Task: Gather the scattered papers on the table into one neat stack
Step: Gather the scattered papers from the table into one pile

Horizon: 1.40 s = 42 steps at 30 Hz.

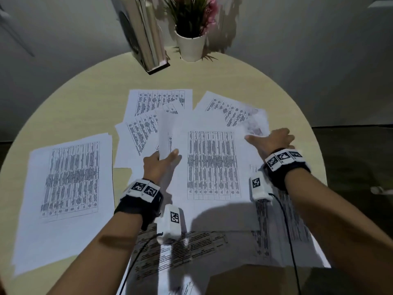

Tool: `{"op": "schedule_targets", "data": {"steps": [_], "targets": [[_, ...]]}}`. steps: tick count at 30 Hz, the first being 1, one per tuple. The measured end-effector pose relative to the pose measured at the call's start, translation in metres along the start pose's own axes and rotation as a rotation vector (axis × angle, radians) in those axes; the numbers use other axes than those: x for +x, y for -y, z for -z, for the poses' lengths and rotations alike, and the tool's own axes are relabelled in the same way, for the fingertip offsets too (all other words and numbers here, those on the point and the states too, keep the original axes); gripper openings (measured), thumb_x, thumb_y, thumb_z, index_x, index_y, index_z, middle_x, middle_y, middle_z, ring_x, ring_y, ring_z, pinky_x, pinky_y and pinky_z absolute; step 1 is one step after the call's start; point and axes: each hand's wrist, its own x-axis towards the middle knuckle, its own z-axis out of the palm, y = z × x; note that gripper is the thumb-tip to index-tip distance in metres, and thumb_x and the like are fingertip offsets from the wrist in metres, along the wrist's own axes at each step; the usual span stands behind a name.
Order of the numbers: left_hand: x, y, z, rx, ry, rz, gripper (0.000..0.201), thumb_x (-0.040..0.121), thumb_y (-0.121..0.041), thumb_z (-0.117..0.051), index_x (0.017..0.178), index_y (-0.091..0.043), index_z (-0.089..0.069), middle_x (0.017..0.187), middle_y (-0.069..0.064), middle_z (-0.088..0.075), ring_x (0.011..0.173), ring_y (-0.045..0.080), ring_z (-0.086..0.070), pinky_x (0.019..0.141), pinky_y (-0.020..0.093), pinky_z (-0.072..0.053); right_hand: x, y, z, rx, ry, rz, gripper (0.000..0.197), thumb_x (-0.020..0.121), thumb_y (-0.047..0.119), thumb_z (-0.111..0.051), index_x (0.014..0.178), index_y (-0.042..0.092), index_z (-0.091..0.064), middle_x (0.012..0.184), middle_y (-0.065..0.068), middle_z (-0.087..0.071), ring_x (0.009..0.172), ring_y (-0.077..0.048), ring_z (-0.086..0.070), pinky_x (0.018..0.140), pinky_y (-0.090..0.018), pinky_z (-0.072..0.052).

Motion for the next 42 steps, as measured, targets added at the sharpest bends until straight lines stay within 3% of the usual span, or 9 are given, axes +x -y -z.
{"op": "schedule_targets", "data": {"steps": [3,8,18,22,27,31,37,40,42], "targets": [[-0.005,0.002,-0.006,-0.003,0.056,-0.041,0.037,0.062,-0.041,-0.081,0.076,-0.013,-0.06,0.091,0.013,-0.066,0.088,0.023,-0.06,0.083,0.039,-0.051,-0.017,0.017,-0.016,0.154,0.145,0.118,0.072,0.059,0.047,-0.082,0.107,0.004,-0.049,0.103,-0.014,-0.052,0.096,-0.03,-0.053,0.074,-0.034,-0.045],[-0.005,0.014,-0.007,0.122,0.016,-0.064,0.089,0.039,-0.058,-0.08,0.103,0.001,-0.06,0.104,0.012,-0.062,0.091,0.025,-0.062,0.073,0.031,-0.054,-0.045,0.025,-0.02,0.021,0.215,0.389,0.031,0.079,0.021,-0.068,0.099,0.001,-0.057,0.096,-0.017,-0.062,0.086,-0.032,-0.062,0.072,-0.039,-0.053],[-0.045,0.031,0.021,0.324,0.018,-0.177,0.141,0.016,-0.088,-0.052,0.14,-0.022,-0.037,0.136,0.009,-0.025,0.134,0.025,-0.024,0.112,0.047,-0.03,-0.092,0.03,0.039,0.262,-0.118,0.562,0.035,0.088,0.01,-0.059,0.054,0.013,-0.048,0.058,-0.011,-0.047,0.051,-0.023,-0.041,0.048,-0.028,-0.026],[-0.047,0.029,0.03,0.463,0.072,-0.149,0.119,0.039,-0.079,-0.057,0.142,-0.023,-0.035,0.137,0.01,-0.026,0.134,0.03,-0.025,0.112,0.047,-0.03,-0.105,0.039,0.076,0.484,-0.209,0.633,0.036,0.087,0.03,-0.059,0.065,0.002,-0.066,0.06,-0.02,-0.059,0.057,-0.016,-0.051,0.053,-0.036,-0.044],[-0.045,0.003,0.044,0.559,0.2,-0.095,0.109,0.051,-0.074,-0.067,0.139,-0.015,-0.038,0.141,0.01,-0.039,0.134,0.03,-0.038,0.105,0.036,-0.035,-0.123,0.059,0.13,0.803,-0.244,0.673,0.036,0.09,0.007,-0.044,0.068,0.022,-0.069,0.056,0.017,-0.066,0.055,0.009,-0.056,0.059,-0.008,-0.042],[-0.049,-0.02,0.053,0.55,0.357,-0.08,0.147,0.016,-0.091,-0.054,0.141,-0.016,-0.033,0.145,0.007,-0.037,0.136,0.025,-0.035,0.108,0.04,-0.031,-0.123,0.074,0.157,1.175,-0.436,0.612,0.03,0.086,0.024,-0.062,0.112,0.011,-0.057,0.109,-0.008,-0.065,0.096,-0.004,-0.055,0.076,-0.004,-0.04],[-0.066,-0.028,0.045,0.212,0.422,-0.102,0.095,0.076,-0.061,-0.055,0.149,-0.018,-0.012,0.157,0.012,-0.023,0.143,0.026,-0.025,0.114,0.042,-0.022,-0.108,0.065,0.164,1.385,-0.577,0.325,0.035,0.087,0.016,-0.063,0.113,0.005,-0.042,0.116,-0.004,-0.051,0.106,-0.007,-0.049,0.076,0.0,-0.037],[-0.073,-0.032,0.041,0.022,0.419,-0.156,0.145,0.03,-0.085,-0.063,0.15,-0.024,-0.007,0.153,0.009,-0.031,0.139,0.028,-0.034,0.114,0.046,-0.024,-0.11,0.051,0.145,1.349,-0.475,0.122,0.046,0.089,0.019,-0.062,0.128,0.006,-0.042,0.117,-0.004,-0.057,0.105,-0.016,-0.058,0.081,-0.021,-0.045],[-0.075,-0.033,0.038,-0.161,0.431,-0.116,0.138,0.033,-0.081,-0.068,0.147,-0.021,-0.019,0.135,0.0,-0.056,0.128,0.02,-0.05,0.112,0.046,-0.034,-0.107,0.036,0.118,1.389,-0.343,0.017,0.036,0.089,0.018,-0.062,0.117,0.016,-0.039,0.093,0.004,-0.053,0.081,-0.014,-0.056,0.069,-0.029,-0.047]]}}
